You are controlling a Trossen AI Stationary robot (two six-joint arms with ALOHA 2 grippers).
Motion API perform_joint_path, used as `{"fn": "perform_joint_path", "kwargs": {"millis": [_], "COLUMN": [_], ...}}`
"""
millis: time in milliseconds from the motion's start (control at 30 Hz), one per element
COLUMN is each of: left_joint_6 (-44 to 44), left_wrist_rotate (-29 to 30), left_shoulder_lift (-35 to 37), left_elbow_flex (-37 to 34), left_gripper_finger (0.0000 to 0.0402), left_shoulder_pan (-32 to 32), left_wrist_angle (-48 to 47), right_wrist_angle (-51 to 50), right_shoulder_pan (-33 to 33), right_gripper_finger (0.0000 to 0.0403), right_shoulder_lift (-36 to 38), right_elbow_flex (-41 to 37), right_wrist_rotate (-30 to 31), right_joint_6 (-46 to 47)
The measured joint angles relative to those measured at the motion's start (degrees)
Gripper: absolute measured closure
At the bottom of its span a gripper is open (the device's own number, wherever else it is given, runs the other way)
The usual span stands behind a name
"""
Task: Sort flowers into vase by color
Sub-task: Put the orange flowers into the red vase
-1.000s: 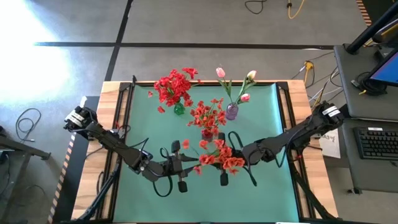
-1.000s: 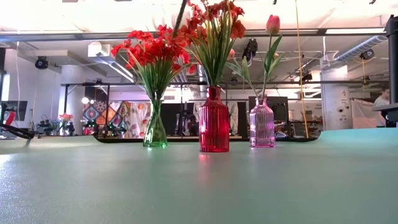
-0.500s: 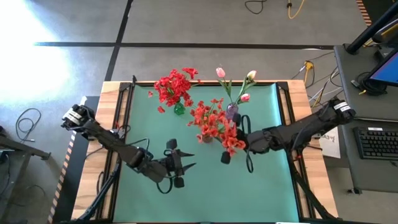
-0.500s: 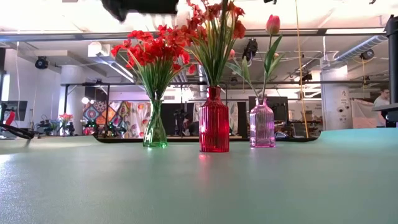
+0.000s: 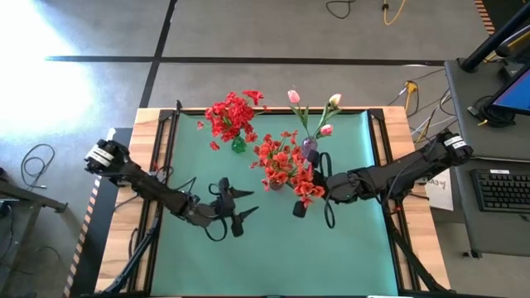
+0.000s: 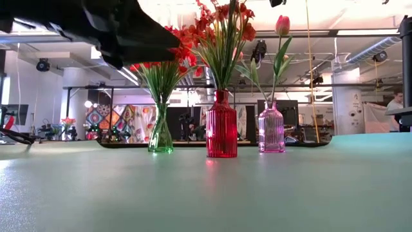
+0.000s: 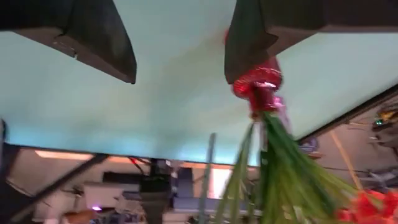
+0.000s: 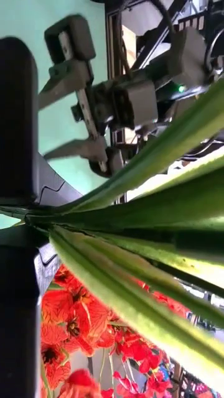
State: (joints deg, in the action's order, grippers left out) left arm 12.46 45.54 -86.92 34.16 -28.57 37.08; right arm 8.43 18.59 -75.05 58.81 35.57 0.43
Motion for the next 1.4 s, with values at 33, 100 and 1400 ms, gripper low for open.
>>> {"fn": "perform_joint_path", "kwargs": {"millis": [33, 100, 1400], "left_joint_6": [-0.4, -1.6, -10.3], "left_wrist_rotate": [0.5, 1.8, -9.4], "left_shoulder_lift": [-0.4, -1.1, -26.7], "left_elbow_flex": [-0.4, -0.8, 5.4], "left_gripper_finger": [0.0165, 0.0148, 0.0079], "left_shoulder_pan": [0.3, 0.7, 19.3], "left_wrist_angle": [1.3, 2.9, 34.9], "right_wrist_angle": [0.0, 0.0, 2.3], "right_shoulder_pan": [0.0, -0.1, -3.0], "right_gripper_finger": [0.0385, 0.0385, 0.0385], "right_shoulder_lift": [0.0, -0.2, -1.6], "right_elbow_flex": [0.0, 0.0, 0.0], "right_wrist_rotate": [0.0, 0.0, 0.4], "right_joint_6": [0.0, 0.0, -3.4]}}
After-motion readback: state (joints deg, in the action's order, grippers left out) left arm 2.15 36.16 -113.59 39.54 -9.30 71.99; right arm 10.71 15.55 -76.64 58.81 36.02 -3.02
